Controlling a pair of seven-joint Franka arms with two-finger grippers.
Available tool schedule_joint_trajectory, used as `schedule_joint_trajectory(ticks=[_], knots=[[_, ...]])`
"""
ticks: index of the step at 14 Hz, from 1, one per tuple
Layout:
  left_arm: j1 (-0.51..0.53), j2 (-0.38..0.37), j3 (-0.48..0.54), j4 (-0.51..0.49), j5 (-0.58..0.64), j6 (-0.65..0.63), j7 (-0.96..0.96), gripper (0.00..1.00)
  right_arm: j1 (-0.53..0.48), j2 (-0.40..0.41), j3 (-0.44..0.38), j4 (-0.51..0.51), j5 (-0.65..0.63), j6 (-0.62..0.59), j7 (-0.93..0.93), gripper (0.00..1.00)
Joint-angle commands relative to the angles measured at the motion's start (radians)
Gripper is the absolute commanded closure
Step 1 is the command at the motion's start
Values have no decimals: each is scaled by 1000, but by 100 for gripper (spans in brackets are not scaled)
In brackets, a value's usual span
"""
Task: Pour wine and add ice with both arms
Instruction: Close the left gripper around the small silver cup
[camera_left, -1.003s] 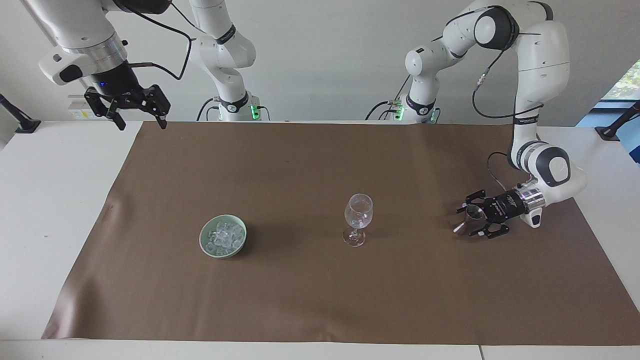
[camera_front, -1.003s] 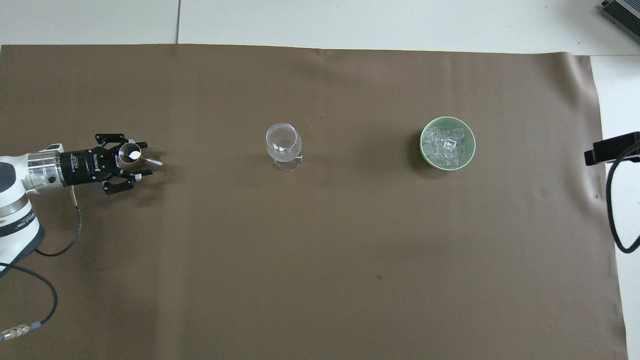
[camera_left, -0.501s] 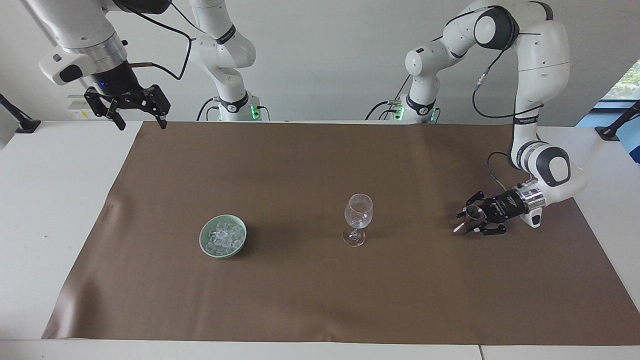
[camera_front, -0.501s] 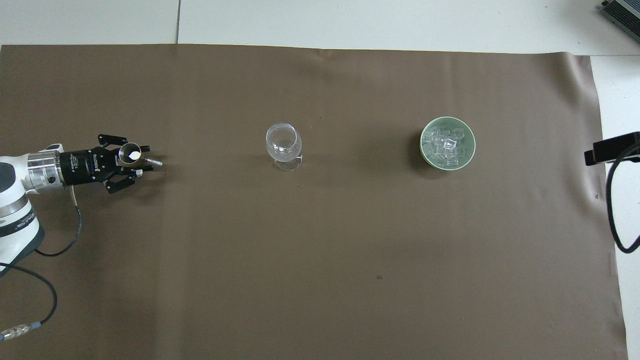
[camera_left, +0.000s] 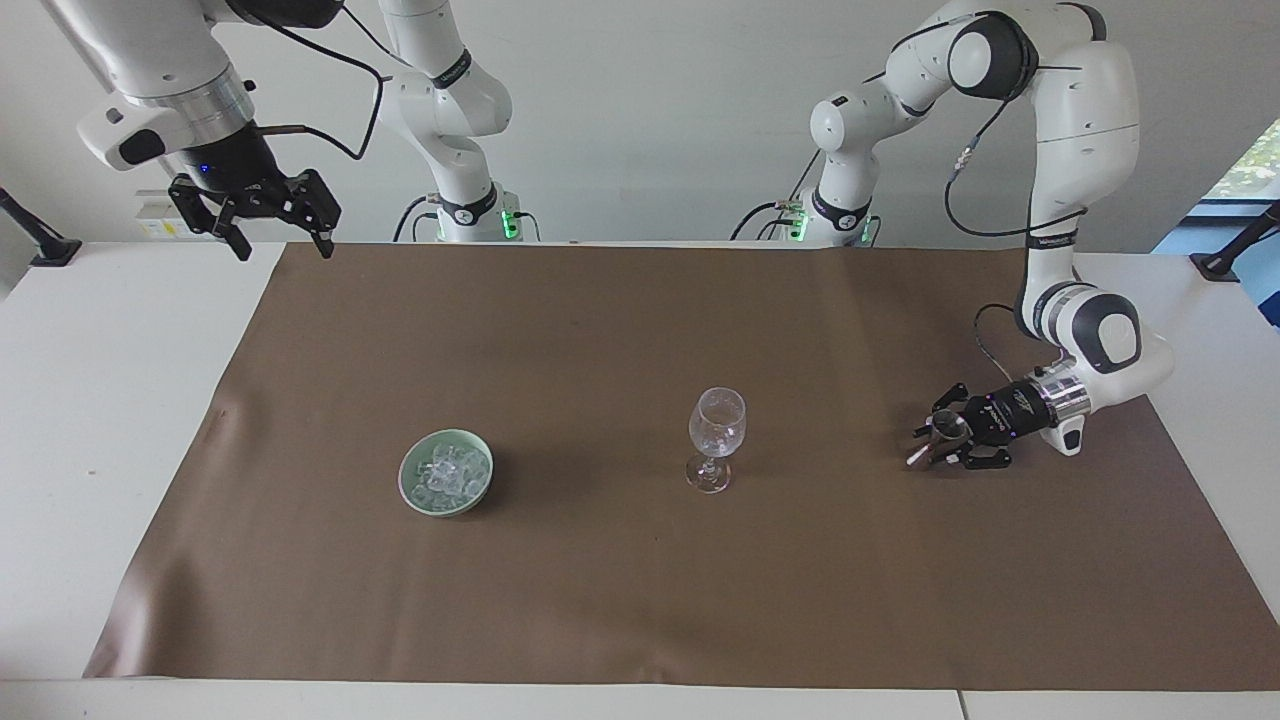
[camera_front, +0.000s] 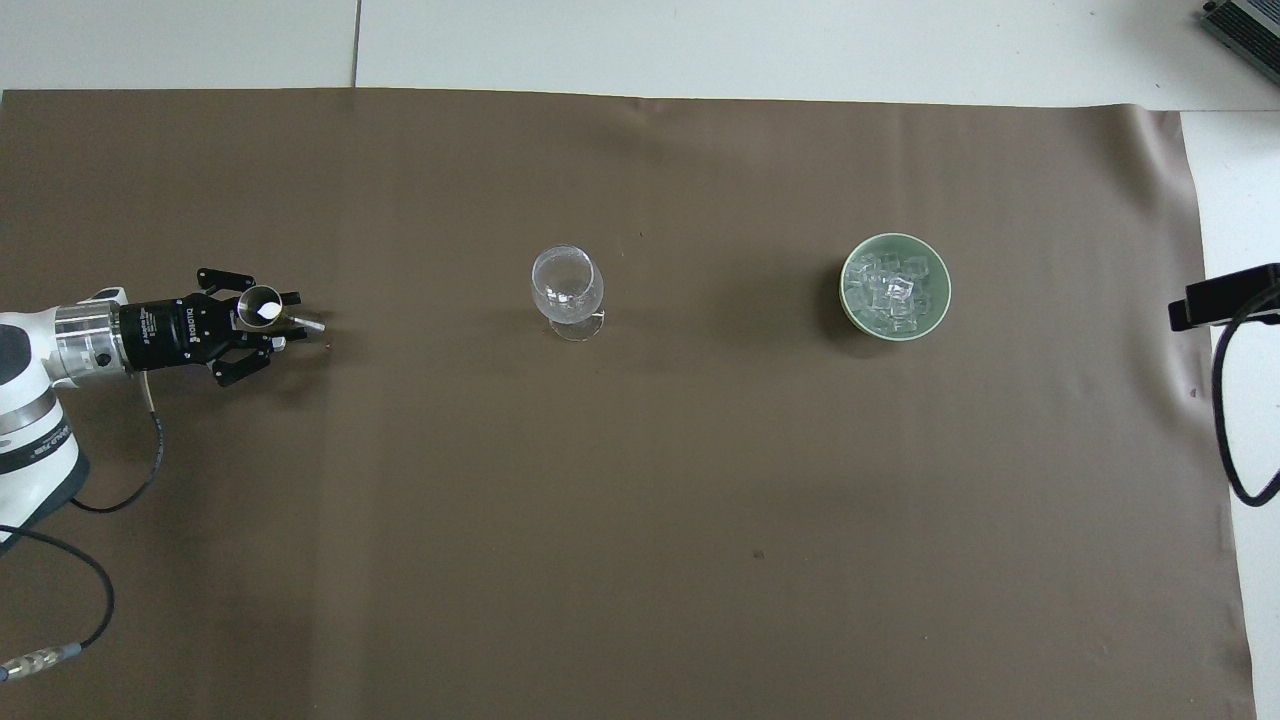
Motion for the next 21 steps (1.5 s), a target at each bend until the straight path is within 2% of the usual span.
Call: schedule_joint_trajectory(ticks=[1,5,10,21], knots=[[-5,-17,8,-21,-23,-5,13,65,3,-17,-4,-21,12,4,5,0],[-5,-17,8,-23,-23,-5,11,77,3,-17,-4,-21,12,4,5,0],[-8,-17,10,-21,-23,-4,4,98,3,-17,-4,-21,12,4,5,0],[-11,-17,14,39,-3,-103,10,100,3,-17,-4,-21,12,4,5,0]])
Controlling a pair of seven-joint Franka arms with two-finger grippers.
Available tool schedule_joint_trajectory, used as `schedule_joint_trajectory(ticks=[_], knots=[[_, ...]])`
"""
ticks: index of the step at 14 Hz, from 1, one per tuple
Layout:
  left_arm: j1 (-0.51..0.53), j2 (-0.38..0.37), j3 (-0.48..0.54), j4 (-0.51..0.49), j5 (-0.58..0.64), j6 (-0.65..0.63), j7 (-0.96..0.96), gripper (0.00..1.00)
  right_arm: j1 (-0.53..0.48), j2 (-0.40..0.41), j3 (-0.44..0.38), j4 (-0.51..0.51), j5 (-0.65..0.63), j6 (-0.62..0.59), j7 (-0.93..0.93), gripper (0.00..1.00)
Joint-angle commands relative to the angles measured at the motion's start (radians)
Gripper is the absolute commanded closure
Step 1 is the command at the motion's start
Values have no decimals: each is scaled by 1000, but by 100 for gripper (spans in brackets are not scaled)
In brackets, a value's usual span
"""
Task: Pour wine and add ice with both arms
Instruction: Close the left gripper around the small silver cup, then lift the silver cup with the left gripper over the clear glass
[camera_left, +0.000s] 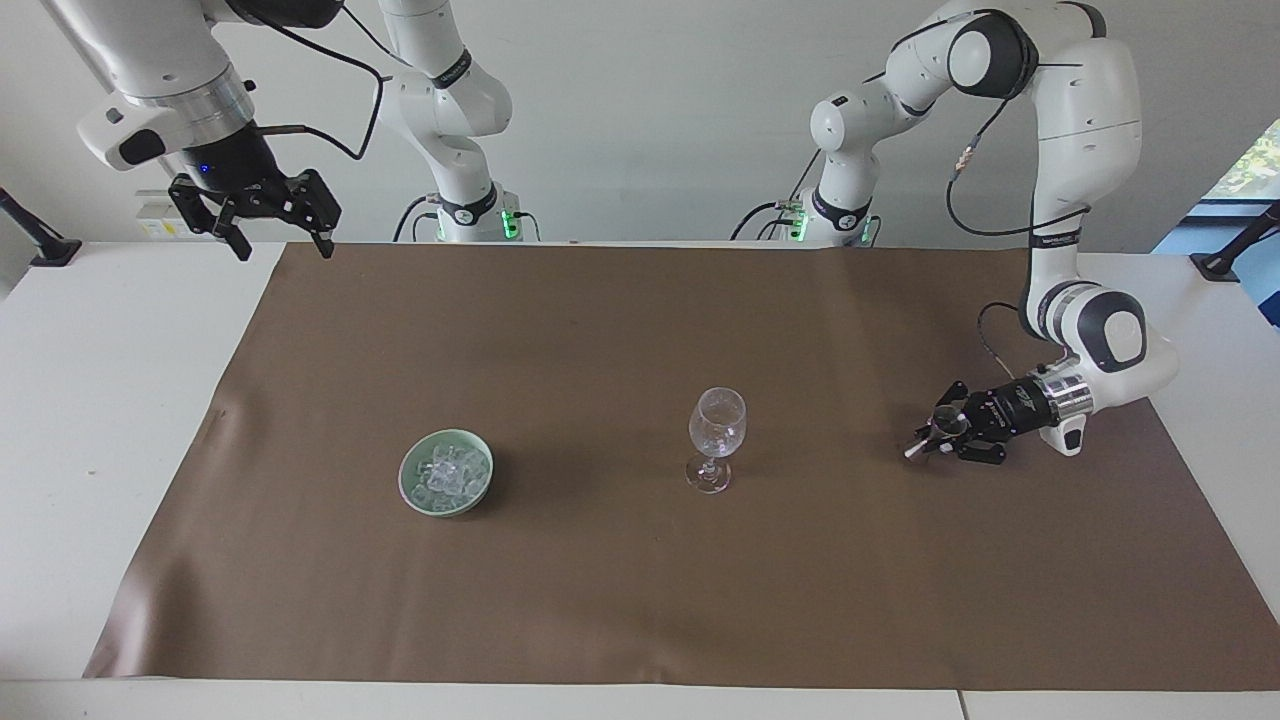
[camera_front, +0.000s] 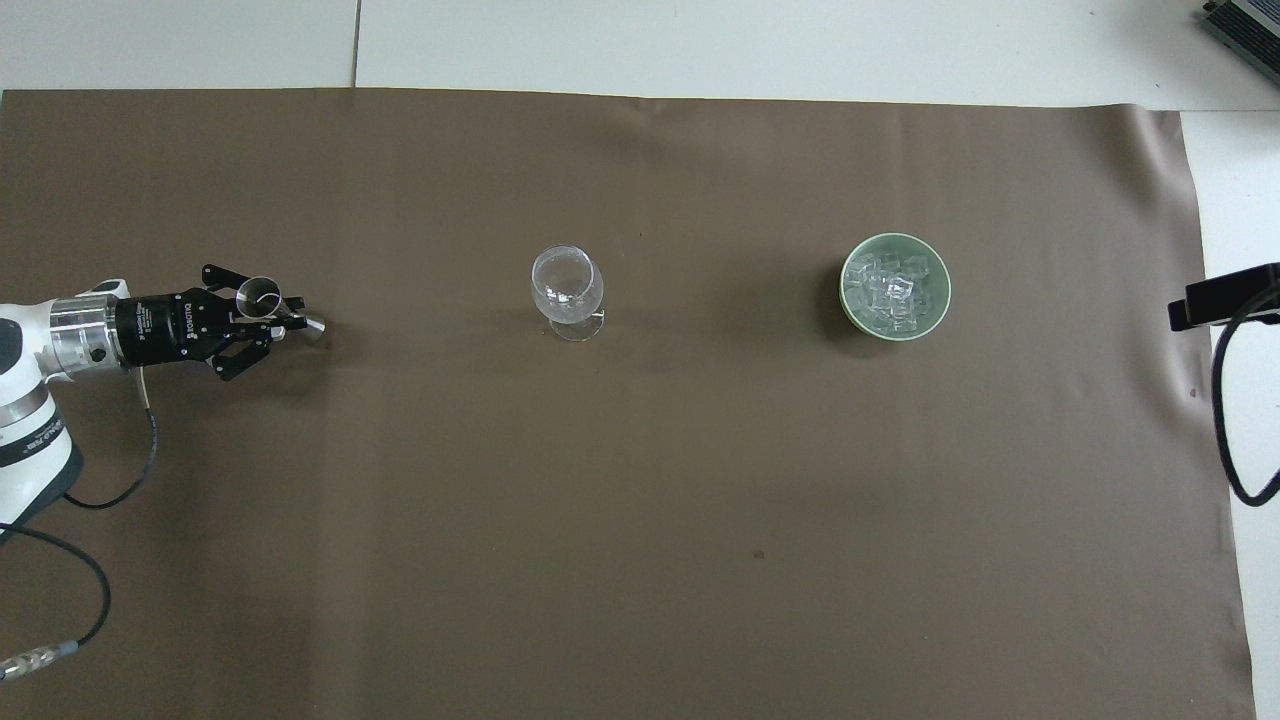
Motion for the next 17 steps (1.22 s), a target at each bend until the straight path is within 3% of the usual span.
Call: schedule_joint_trajectory(ticks=[1,7,17], knots=[[-11,-12,15,29,-3,-43,0,100,3,-17,-4,-21,12,4,5,0],[-36,-38,7,83,69,-49,-52,100,4,-20,-3,-20,12,4,5,0],[-99,-87,-1,106,68,-32,-95,100,3,-20,-1,-20,12,6,5,0]])
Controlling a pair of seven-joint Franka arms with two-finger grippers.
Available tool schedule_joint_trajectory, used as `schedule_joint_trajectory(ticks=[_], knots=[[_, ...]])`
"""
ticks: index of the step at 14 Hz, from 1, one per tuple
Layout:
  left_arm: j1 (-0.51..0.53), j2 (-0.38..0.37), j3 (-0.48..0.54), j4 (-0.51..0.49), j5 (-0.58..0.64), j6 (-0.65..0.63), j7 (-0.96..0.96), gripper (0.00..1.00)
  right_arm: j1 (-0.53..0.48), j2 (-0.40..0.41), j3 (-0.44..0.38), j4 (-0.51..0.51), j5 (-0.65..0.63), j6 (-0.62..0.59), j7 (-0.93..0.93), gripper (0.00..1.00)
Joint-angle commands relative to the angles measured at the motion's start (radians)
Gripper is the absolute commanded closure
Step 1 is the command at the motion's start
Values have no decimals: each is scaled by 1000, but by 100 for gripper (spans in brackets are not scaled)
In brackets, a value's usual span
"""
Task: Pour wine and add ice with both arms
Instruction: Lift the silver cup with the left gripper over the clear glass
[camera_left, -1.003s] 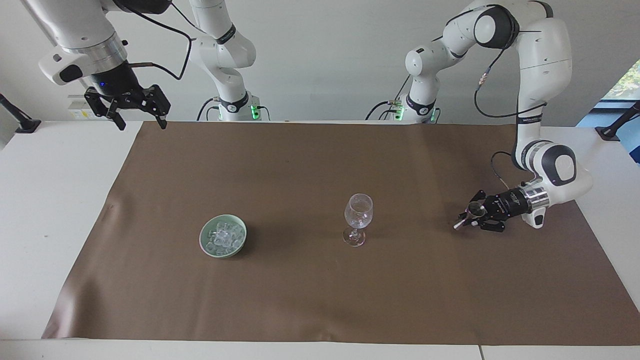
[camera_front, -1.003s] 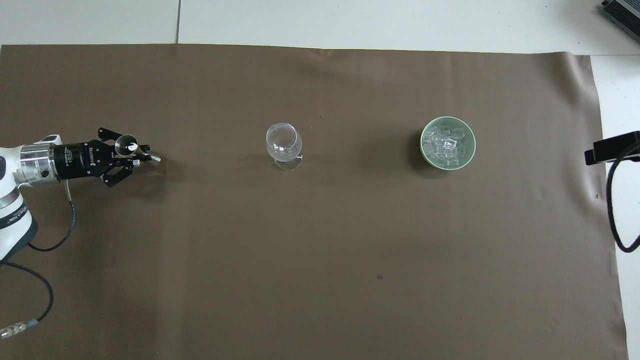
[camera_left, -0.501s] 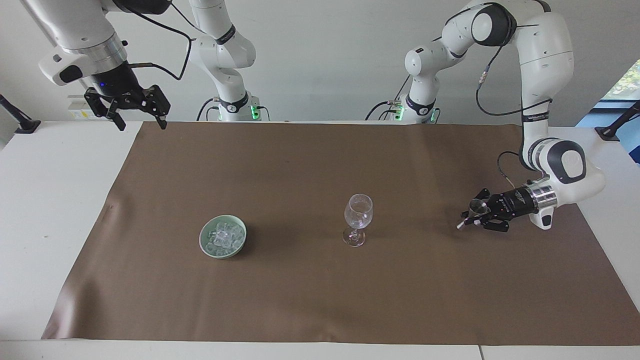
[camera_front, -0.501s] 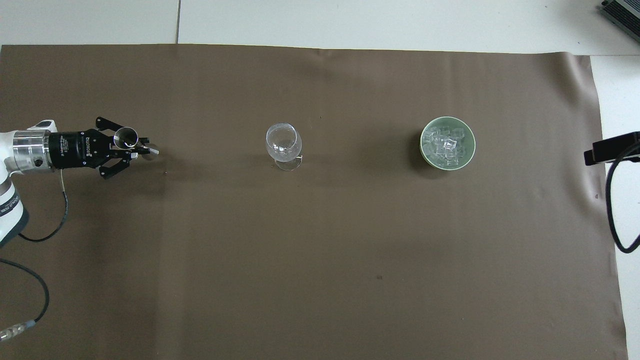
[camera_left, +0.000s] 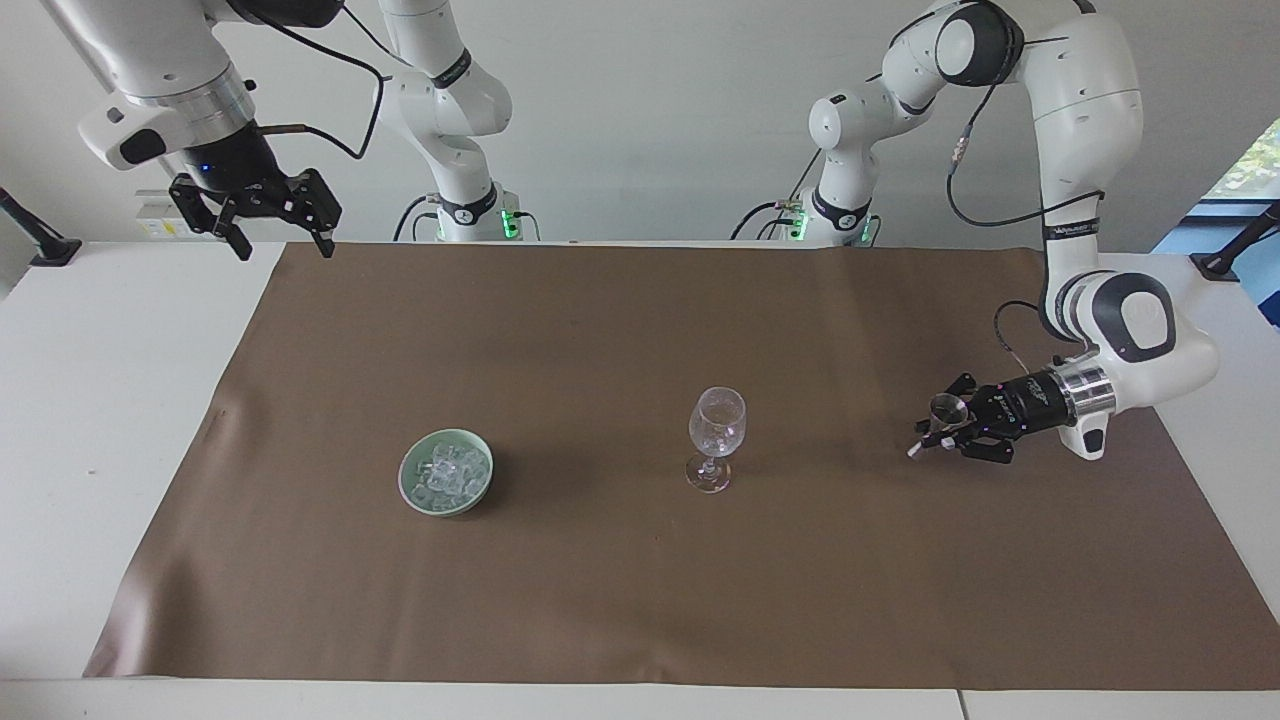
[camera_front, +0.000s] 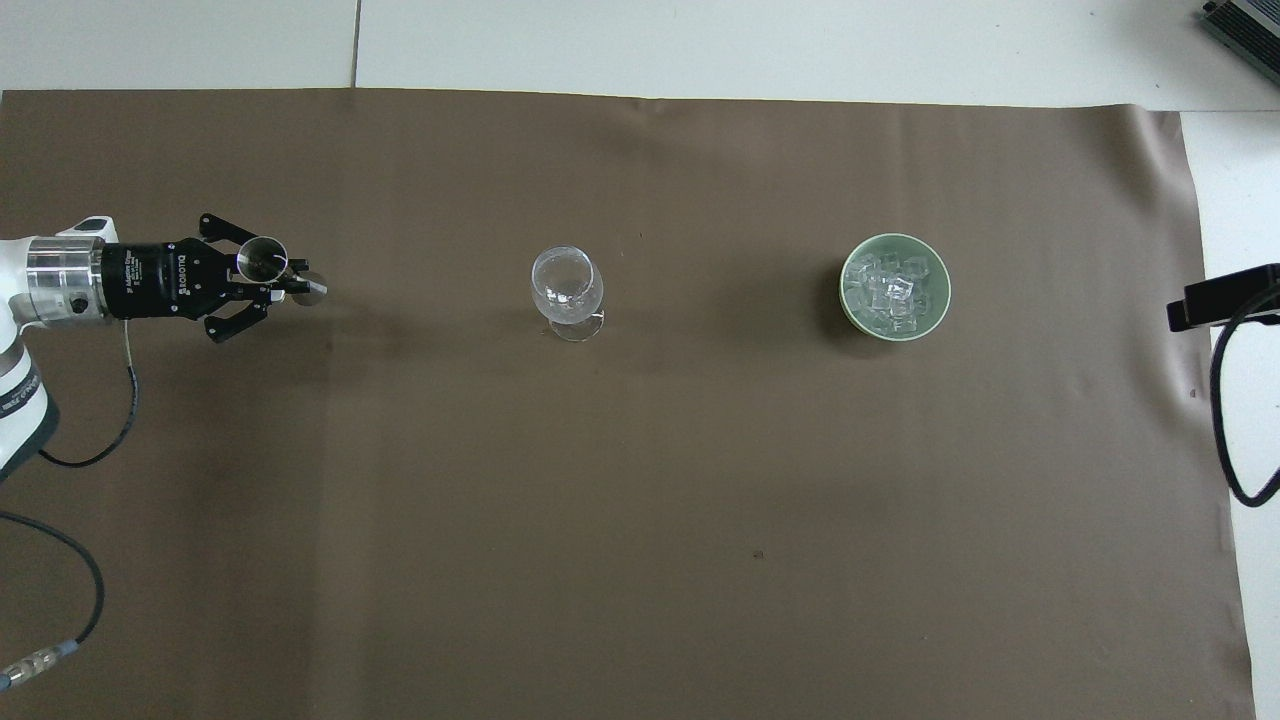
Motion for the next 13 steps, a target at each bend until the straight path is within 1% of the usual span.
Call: schedule_joint_trajectory(ticks=[1,7,13], knots=[[-39,-47,11,-13,12,5,-31,100,2,-20,-1,-20,12,4,5,0],[-98,-94,11,-11,15,13,-62,100,2,-20,-1,-20,12,4,5,0],[-143,-119,11,21,40,28,-143,100,-4,-21,-1,-20,12,-8,4,0]])
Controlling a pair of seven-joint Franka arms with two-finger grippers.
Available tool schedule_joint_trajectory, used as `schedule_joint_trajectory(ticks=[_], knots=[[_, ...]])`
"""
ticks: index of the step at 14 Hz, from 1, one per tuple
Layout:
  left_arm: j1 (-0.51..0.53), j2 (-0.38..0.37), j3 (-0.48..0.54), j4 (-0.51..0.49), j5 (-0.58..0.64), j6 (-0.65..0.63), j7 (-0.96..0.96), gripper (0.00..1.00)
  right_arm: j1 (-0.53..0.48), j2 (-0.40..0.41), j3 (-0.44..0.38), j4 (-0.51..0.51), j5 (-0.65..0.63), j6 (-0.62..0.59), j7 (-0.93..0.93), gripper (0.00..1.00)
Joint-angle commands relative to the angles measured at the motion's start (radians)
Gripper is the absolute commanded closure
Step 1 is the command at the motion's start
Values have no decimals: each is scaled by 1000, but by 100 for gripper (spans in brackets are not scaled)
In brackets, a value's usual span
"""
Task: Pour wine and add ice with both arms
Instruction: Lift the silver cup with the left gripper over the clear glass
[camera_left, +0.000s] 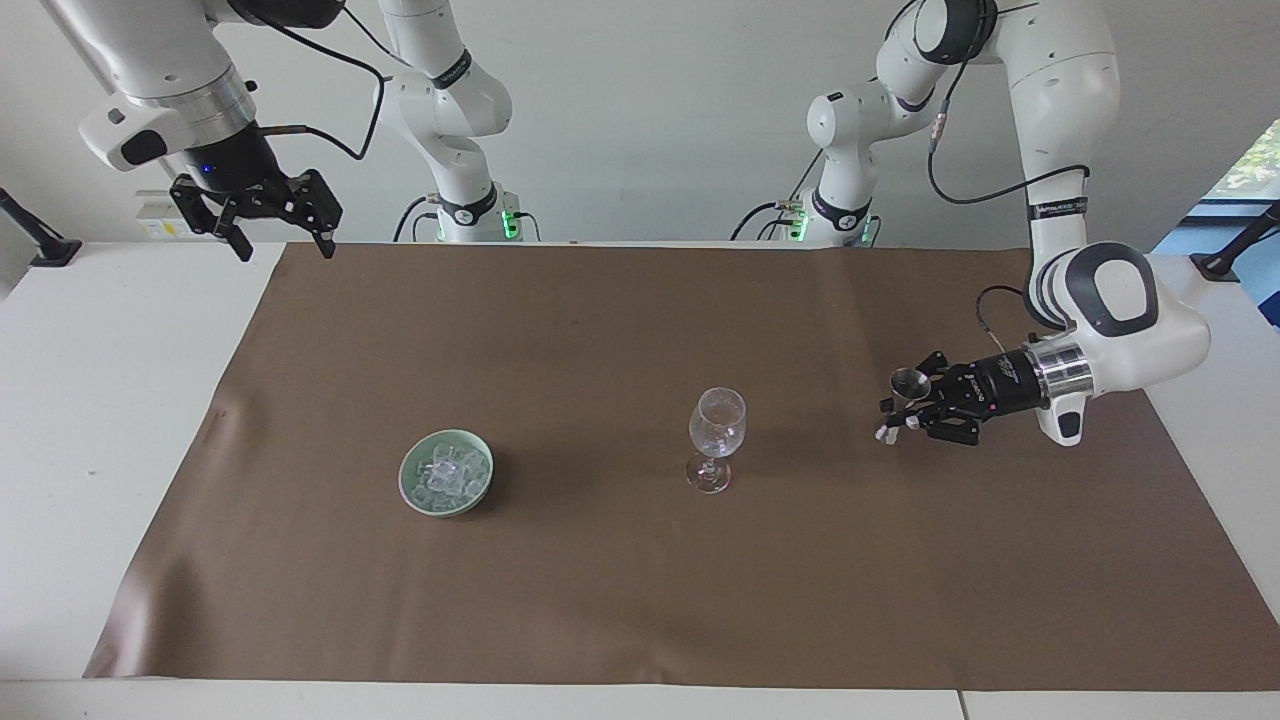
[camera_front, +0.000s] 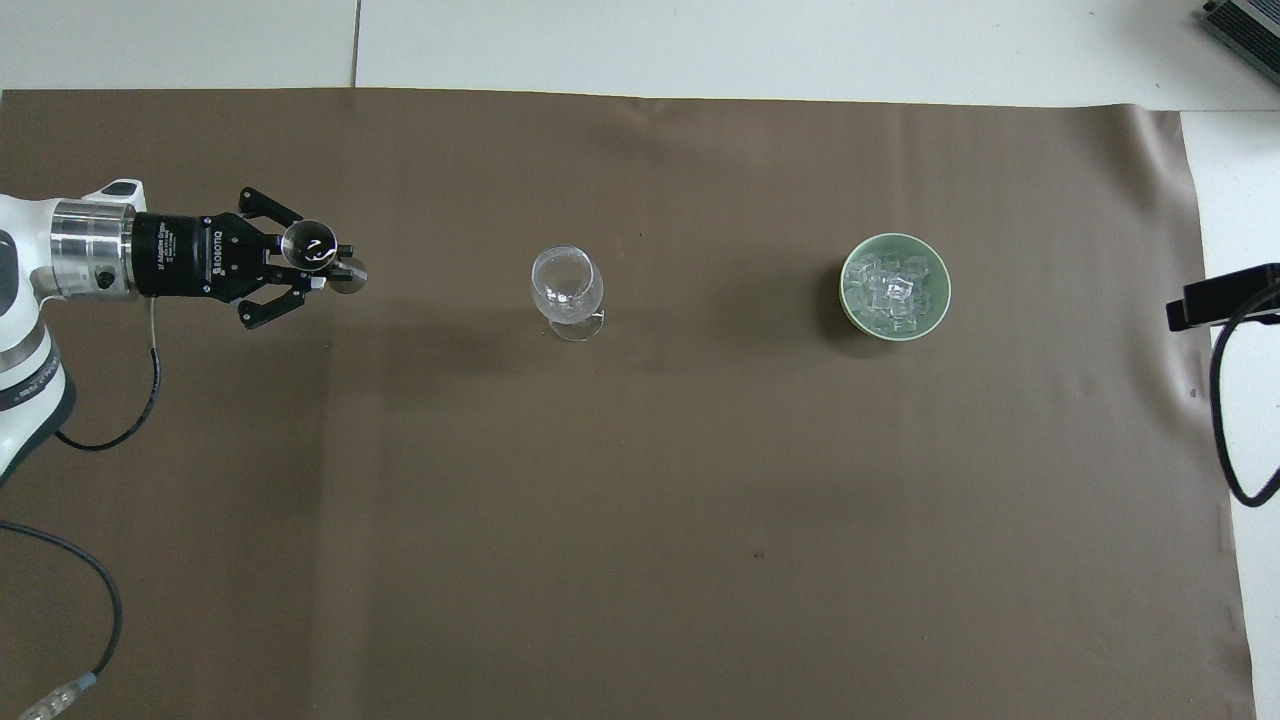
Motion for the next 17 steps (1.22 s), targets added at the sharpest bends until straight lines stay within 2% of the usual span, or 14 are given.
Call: schedule_joint_trajectory(ticks=[1,5,13,17], knots=[[-43,-27,12,8,25,13,-57,100,-10,-23,-1,-20,13,-26,-4,0],[-112,-42,13,10,40,28,-96,100,-11,-40,-5,-14,15,-62,-18,0],[-208,-73,13,5,50,119,-234,100,-11,-48,-6,-20,13,-45,-6,0],[-256,-91,15,2,99,166,-308,100,-2,-47,2,-17,13,-45,-4,0]])
